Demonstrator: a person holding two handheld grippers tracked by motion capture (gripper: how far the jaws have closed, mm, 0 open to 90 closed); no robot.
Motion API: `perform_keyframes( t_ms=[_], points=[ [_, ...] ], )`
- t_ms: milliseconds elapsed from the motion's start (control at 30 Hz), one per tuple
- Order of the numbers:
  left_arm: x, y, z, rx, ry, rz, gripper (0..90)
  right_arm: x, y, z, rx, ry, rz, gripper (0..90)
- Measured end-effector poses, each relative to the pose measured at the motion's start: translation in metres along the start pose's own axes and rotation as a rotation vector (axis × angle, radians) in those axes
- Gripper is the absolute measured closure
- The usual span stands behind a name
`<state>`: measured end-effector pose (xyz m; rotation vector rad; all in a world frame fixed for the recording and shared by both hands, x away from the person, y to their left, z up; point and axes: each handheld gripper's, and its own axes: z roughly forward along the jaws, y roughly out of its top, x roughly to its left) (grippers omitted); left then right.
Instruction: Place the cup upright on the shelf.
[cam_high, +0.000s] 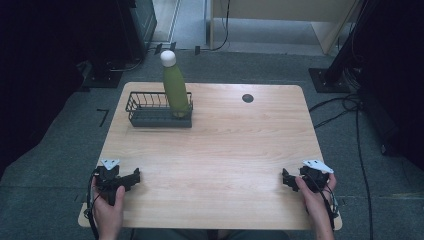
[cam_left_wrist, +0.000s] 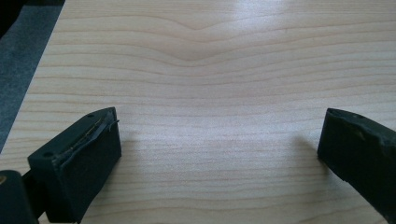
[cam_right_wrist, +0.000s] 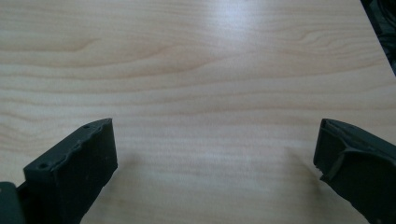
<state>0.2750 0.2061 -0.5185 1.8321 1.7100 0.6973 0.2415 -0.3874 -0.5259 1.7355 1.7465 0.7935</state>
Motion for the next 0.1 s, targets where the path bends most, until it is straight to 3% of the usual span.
perform_keyframes(
  t_ms=[100],
  points=[
    [0.0, 0.0, 0.0, 0.0, 0.0, 0.0, 0.1, -0.0013, -0.002, -0.0002, 0.032, 0.006, 0.003, 0.0]
  ],
)
